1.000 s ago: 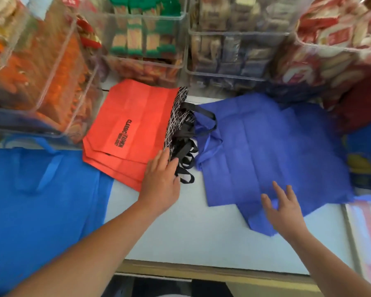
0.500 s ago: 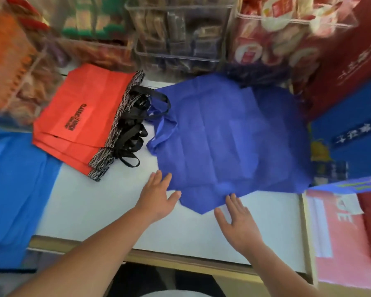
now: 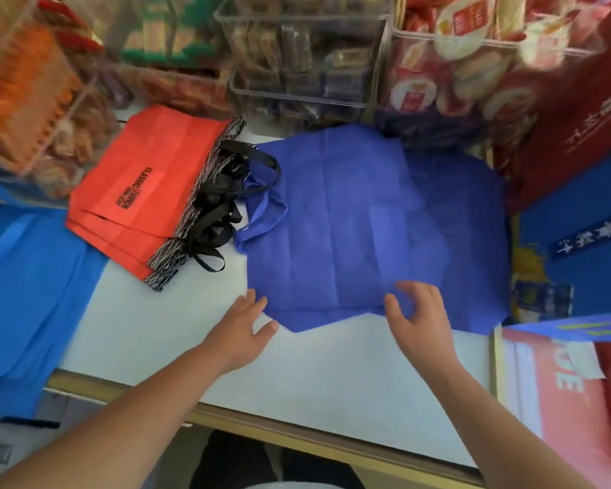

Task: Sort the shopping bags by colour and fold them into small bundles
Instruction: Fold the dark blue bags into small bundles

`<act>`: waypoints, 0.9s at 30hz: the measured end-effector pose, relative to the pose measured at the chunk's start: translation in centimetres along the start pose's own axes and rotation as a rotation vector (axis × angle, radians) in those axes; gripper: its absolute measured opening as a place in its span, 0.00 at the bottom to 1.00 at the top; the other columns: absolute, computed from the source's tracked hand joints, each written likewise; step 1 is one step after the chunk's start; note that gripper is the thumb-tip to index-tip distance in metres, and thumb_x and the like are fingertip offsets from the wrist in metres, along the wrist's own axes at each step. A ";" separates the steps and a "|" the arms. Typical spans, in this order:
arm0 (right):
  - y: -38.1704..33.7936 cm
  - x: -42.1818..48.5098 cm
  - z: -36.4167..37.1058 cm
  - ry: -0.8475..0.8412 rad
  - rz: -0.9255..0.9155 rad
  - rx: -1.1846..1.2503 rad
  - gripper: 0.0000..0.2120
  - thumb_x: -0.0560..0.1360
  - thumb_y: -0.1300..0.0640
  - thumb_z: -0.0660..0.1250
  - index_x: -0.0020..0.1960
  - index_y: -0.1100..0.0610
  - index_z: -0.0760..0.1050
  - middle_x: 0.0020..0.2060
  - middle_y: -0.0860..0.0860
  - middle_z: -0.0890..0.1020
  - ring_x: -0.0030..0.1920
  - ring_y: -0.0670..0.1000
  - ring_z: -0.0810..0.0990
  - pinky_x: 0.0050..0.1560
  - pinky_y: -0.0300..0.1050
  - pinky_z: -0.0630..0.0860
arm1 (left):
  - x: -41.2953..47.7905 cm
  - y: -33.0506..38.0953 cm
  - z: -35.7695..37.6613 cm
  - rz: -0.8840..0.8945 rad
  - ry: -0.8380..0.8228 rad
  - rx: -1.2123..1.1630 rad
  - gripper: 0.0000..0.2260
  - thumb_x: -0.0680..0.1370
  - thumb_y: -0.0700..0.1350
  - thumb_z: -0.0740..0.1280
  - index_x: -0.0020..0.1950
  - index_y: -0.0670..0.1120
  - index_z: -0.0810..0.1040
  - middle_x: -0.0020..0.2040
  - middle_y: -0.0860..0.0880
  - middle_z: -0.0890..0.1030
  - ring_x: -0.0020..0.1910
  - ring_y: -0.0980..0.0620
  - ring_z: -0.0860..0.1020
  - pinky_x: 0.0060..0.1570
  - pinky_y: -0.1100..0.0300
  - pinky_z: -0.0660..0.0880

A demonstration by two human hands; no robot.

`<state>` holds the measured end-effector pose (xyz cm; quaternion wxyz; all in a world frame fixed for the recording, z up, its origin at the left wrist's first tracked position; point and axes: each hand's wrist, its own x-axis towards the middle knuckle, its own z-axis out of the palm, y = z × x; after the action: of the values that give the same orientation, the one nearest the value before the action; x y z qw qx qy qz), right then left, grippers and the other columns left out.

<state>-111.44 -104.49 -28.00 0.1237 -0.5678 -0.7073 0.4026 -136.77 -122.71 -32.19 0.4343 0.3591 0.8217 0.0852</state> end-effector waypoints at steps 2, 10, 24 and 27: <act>-0.5 2.3 -0.7 -0.015 -0.001 -0.044 0.22 0.80 0.47 0.67 0.72 0.49 0.71 0.69 0.46 0.71 0.63 0.49 0.75 0.61 0.44 0.71 | -0.7 -0.1 0.6 0.035 0.127 -0.036 0.28 0.84 0.56 0.61 0.82 0.49 0.61 0.83 0.52 0.54 0.82 0.54 0.53 0.77 0.59 0.54; -3.1 9.7 0.7 -0.093 0.181 0.003 0.39 0.75 0.45 0.74 0.79 0.53 0.60 0.65 0.53 0.78 0.66 0.57 0.76 0.60 0.50 0.73 | -3.1 0.5 1.1 -0.024 -0.050 -0.111 0.30 0.83 0.58 0.61 0.83 0.57 0.54 0.82 0.60 0.52 0.80 0.58 0.58 0.76 0.62 0.57; -1.1 9.8 1.5 -0.129 0.142 -0.129 0.35 0.71 0.46 0.78 0.73 0.45 0.66 0.65 0.50 0.76 0.63 0.56 0.77 0.58 0.51 0.76 | -3.5 -0.9 1.3 0.051 0.015 -0.042 0.27 0.84 0.59 0.59 0.82 0.57 0.57 0.82 0.60 0.54 0.80 0.59 0.56 0.78 0.59 0.57; -1.1 9.0 2.3 -0.063 0.147 0.070 0.22 0.73 0.58 0.75 0.63 0.46 0.71 0.50 0.51 0.80 0.46 0.54 0.80 0.44 0.47 0.78 | -4.0 0.2 1.0 0.132 0.078 -0.042 0.27 0.84 0.58 0.59 0.82 0.59 0.56 0.82 0.61 0.54 0.80 0.60 0.55 0.78 0.58 0.58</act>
<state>-116.55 -97.37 -31.23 0.0913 -0.6005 -0.6529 0.4525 -134.47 -125.40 -30.13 0.4028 0.4001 0.8104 0.1447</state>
